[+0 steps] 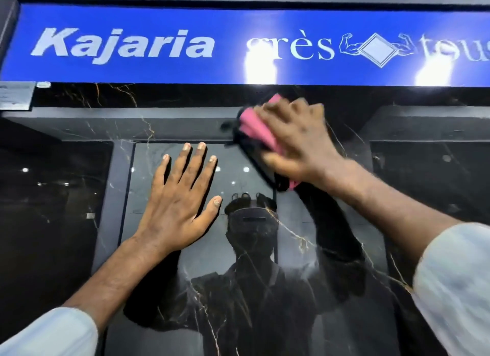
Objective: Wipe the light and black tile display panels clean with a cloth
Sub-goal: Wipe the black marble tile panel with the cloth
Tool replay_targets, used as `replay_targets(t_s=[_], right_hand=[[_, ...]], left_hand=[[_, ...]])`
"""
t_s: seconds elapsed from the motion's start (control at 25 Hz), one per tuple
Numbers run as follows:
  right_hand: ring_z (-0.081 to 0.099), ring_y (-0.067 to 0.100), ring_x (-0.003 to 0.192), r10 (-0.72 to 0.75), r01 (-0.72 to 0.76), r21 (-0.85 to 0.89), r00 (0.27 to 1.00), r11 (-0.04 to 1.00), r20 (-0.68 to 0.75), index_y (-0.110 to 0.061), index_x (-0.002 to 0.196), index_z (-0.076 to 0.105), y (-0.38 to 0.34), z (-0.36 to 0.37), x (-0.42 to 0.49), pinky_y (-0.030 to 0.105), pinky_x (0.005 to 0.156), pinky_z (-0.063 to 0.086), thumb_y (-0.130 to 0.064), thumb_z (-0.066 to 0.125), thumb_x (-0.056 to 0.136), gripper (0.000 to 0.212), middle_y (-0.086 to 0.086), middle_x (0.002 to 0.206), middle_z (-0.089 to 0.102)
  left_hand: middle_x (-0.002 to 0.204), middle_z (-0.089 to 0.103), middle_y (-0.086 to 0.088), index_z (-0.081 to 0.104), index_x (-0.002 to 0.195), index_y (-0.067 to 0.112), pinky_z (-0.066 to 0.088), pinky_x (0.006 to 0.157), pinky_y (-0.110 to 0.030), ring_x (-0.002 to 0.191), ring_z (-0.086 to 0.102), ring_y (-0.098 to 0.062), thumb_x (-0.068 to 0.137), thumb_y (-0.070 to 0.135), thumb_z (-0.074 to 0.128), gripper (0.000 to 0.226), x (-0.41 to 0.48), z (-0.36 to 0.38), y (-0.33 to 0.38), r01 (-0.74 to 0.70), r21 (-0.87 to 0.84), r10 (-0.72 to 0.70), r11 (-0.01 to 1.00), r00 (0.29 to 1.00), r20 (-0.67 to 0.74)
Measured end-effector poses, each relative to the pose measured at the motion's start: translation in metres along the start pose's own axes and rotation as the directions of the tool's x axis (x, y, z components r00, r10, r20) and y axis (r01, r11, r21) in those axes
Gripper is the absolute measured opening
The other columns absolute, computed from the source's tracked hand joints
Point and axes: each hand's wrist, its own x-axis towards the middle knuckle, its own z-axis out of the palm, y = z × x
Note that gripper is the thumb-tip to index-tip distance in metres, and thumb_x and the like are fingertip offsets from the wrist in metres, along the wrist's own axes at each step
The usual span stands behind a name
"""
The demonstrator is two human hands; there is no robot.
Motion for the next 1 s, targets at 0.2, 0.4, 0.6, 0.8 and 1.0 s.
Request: replay_targets(t_s=[0.2,0.4,0.6,0.8,1.0], right_hand=[[0.053,0.025,0.108,-0.358,0.344,0.111,0.921,0.932,0.155,-0.025,0.146,0.055,-0.004,-0.008,-0.017,0.048,0.088,0.033,-0.059,0.062,0.085,0.07,-0.001,0.14,0.056],[0.055,0.035,0.102,0.086,-0.085,-0.028,0.996,0.996,0.026,-0.02,0.144,0.055,-0.021,-0.012,-0.022,0.045,0.081,0.033,-0.059,0.05,0.078,0.077,0.004,0.136,0.057],[0.052,0.027,0.109,-0.208,0.206,0.033,0.959,0.978,0.191,-0.025,0.148,0.053,-0.018,-0.016,-0.034,0.046,0.087,0.03,-0.059,0.062,0.084,0.073,0.0,0.146,0.053],[0.056,0.033,0.106,0.155,-0.155,-0.036,0.988,0.987,0.02,-0.02,0.144,0.056,-0.055,-0.012,-0.054,0.046,0.082,0.034,-0.058,0.053,0.082,0.073,0.002,0.141,0.057],[0.054,0.026,0.114,-0.228,0.202,0.134,0.949,0.97,0.218,-0.023,0.148,0.054,-0.084,-0.021,-0.095,0.052,0.088,0.034,-0.059,0.055,0.089,0.069,-0.001,0.149,0.053]], left_hand=[[0.173,0.016,-0.015,0.03,0.163,0.007,0.017,0.124,-0.065,0.159,0.015,-0.037,0.097,0.058,0.039,0.084,-0.001,0.0,-0.002,-0.029,-0.004,0.029,1.0,0.999,0.014],[0.172,0.018,-0.017,0.032,0.162,0.006,0.017,0.124,-0.065,0.159,0.016,-0.038,0.097,0.056,0.038,0.082,-0.002,-0.003,0.002,-0.006,-0.037,0.007,0.999,1.0,0.02],[0.172,0.017,-0.017,0.032,0.162,0.006,0.017,0.123,-0.066,0.159,0.015,-0.037,0.093,0.063,0.04,0.089,0.001,-0.005,-0.004,-0.046,-0.045,0.049,0.998,0.997,0.059],[0.174,0.012,-0.013,0.027,0.163,0.008,0.005,0.128,-0.061,0.161,0.007,-0.035,0.094,0.056,0.044,0.086,-0.042,-0.014,0.001,-0.052,-0.173,0.07,0.984,0.992,0.102],[0.171,0.02,-0.019,0.033,0.16,0.002,0.016,0.126,-0.063,0.159,0.017,-0.038,0.096,0.05,0.047,0.082,-0.121,-0.017,0.007,-0.139,-0.079,0.146,0.987,0.985,0.088]])
